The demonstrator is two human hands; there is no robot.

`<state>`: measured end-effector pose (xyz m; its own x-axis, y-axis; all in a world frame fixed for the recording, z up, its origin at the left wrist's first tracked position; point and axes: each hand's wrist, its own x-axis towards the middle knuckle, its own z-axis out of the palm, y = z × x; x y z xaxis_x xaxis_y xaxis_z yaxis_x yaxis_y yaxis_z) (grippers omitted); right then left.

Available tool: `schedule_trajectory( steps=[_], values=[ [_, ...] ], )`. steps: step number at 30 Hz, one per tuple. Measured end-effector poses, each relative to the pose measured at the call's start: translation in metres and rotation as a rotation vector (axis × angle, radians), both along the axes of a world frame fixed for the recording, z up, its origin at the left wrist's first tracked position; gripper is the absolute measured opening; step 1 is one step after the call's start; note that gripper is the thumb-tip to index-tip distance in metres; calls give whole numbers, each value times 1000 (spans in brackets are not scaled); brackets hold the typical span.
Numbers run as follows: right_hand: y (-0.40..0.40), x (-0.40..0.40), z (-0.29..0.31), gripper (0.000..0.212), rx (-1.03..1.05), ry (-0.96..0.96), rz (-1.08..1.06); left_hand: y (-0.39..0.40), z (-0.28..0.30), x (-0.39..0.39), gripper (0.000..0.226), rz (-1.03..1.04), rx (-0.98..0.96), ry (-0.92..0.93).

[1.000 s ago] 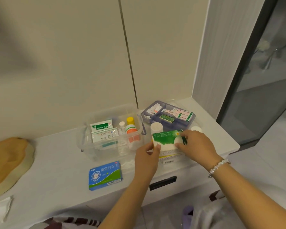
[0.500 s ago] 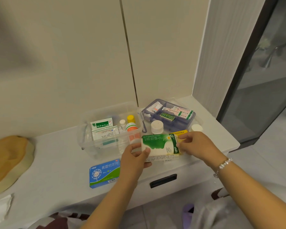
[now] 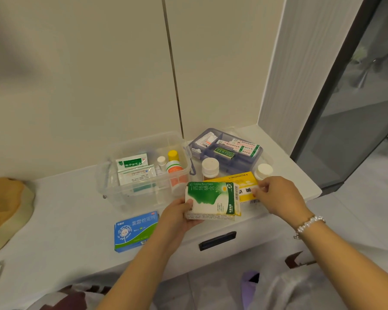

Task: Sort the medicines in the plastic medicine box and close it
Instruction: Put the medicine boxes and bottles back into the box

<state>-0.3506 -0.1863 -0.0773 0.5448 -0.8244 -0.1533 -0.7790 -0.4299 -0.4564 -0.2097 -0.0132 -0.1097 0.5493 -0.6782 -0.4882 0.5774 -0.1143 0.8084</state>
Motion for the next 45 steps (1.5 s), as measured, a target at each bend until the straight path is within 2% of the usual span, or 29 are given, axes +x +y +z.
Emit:
schedule_trajectory(
  steps=[4,7,12,14,19,23,28,31,34,36,38,41,45],
  values=[
    [-1,-2,1,23,34,37,1,-1,2,2,20,12,-8,-27],
    [-1,-2,1,16,135,2,17,1,3,5,19,31,8,-38],
    [5,-4,3,16,395,-298,-103,7,7,4,20,39,26,-49],
    [7,-5,4,8,465,-397,-144,9,10,2,21,28,26,-63],
    [8,-7,15,17,629,-645,-191,19,21,-2,23,14,-35,-104],
    [3,-7,31,14,735,-766,-161,28,35,-2,24,12,-122,-128],
    [4,6,47,26,835,-862,-117,36,58,10,26,87,-196,-184],
    [12,23,53,23,829,-935,-118,41,72,23,27,152,-216,-218],
    [19,44,59,34,778,-976,-144,47,80,42,26,251,-183,-280],
    [24,58,61,34,746,-999,-153,51,83,57,27,334,-138,-341],
    [29,71,62,29,713,-1010,-138,56,85,74,40,405,-79,-404],
    [34,87,62,32,589,-1006,-115,61,86,100,58,353,61,-521],
    [36,101,60,46,403,-926,-121,59,84,133,44,246,299,-685]
  ],
)
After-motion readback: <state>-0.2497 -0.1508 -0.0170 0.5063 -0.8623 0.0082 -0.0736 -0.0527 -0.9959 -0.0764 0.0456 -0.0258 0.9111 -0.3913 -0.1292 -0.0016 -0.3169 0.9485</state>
